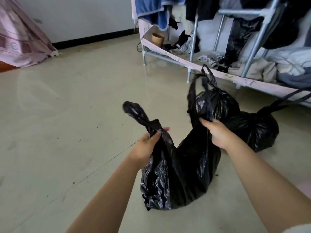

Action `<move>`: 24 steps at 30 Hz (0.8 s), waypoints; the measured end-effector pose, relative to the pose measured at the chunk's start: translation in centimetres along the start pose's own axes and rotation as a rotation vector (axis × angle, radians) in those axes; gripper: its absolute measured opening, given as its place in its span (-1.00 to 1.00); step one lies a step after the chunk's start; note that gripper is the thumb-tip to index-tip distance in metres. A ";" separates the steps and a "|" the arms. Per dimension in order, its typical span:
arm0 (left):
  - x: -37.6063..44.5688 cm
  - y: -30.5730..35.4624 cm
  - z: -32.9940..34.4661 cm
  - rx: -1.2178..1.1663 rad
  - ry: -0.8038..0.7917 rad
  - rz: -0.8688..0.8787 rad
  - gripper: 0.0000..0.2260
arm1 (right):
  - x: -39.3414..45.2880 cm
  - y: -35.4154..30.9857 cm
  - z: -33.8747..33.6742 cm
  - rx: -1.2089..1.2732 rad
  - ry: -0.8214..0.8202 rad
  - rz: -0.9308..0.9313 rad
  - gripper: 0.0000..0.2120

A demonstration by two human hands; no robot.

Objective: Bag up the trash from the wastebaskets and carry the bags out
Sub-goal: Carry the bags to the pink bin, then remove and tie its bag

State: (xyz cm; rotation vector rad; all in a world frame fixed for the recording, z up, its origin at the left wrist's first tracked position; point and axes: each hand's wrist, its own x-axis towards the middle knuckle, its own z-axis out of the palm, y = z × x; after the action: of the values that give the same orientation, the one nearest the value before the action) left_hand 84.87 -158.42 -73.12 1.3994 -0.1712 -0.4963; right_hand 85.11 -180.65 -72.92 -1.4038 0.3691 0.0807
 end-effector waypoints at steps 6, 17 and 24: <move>1.8 0.5 0.2 -0.496 0.237 -0.160 -0.62 | -0.1 0.8 1.2 0.309 0.118 0.056 -0.62; 1.6 -2.2 -2.0 -0.197 0.346 -0.222 -0.74 | -0.8 3.3 1.4 -0.017 0.050 0.115 -0.77; 2.1 -2.6 -2.7 -0.824 0.261 -0.061 -0.72 | -0.4 4.4 2.0 0.504 0.017 -0.041 -0.70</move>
State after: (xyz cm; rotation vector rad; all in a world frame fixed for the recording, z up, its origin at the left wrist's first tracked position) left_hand 87.18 -157.11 -76.43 0.6483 0.2689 -0.3632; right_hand 83.99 -177.87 -76.78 -0.9140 0.3447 -0.0559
